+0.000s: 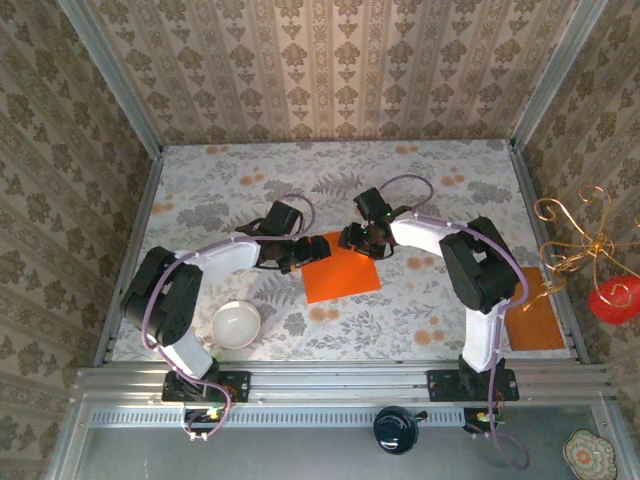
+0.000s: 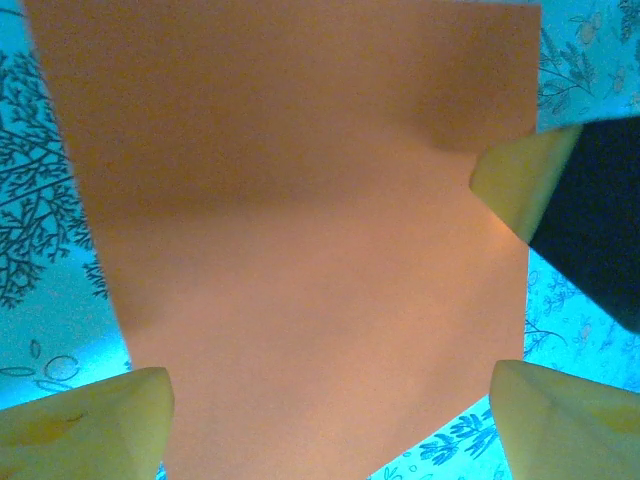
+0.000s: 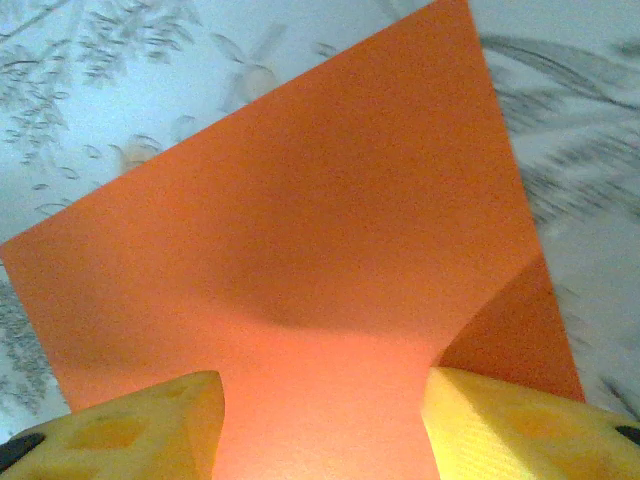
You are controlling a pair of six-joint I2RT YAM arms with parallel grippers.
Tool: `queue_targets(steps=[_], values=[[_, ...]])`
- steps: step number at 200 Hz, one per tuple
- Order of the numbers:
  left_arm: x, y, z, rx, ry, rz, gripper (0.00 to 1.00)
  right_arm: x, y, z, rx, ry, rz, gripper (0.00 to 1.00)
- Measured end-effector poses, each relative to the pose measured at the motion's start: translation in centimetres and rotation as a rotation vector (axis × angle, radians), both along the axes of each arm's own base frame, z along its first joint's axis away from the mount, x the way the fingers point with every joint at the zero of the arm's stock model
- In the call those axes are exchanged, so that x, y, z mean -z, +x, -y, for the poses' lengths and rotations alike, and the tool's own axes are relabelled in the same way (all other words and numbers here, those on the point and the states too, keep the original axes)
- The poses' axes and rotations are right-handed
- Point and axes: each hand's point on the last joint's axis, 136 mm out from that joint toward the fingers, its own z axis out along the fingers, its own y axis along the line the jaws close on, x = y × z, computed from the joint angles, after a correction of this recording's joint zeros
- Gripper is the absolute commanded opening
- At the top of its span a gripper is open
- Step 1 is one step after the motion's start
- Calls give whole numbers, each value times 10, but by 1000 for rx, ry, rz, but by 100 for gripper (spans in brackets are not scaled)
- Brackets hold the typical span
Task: Fold a paper plane with a square sheet of paper (pick it up from the middle)
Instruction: Rotate the square sheet of paper at the center of the table.
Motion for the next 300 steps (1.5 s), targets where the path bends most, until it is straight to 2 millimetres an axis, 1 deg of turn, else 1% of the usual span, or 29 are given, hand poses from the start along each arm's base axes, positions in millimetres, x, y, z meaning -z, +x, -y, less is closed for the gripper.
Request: queue_targets(steps=[22,55,69,95,112,134,159,175,229,256,287,300], values=[[3,-1,4,8,-10,-5,84,-1,-13,13,89,2,-13,59],[12,-9,13,40,-10,-32,84,-6,-22,20,141,17,-22,59],[14,-12,16,52,-9,-39,84,-13,-23,22,146,28,-7,59],[11,-17,24,67,-18,-41,84,-36,-16,25,146,57,51,58],[9,-18,30,74,-27,-39,84,-42,-13,30,137,65,68,57],[8,-17,36,80,-36,-39,84,-34,-19,36,112,57,50,57],[9,-13,43,86,-40,-39,84,-18,-36,44,70,30,0,55],[11,-11,46,90,-39,-47,84,-14,-42,43,42,28,-18,54],[16,-10,49,87,-32,-64,84,-15,-48,35,-27,58,-26,51],[21,-12,49,82,-22,-82,84,-8,-50,35,-34,55,-45,51],[22,-12,49,75,-22,-85,84,1,-52,36,-39,43,-69,50],[22,-12,49,73,-20,-84,84,2,-53,36,-44,43,-70,50]])
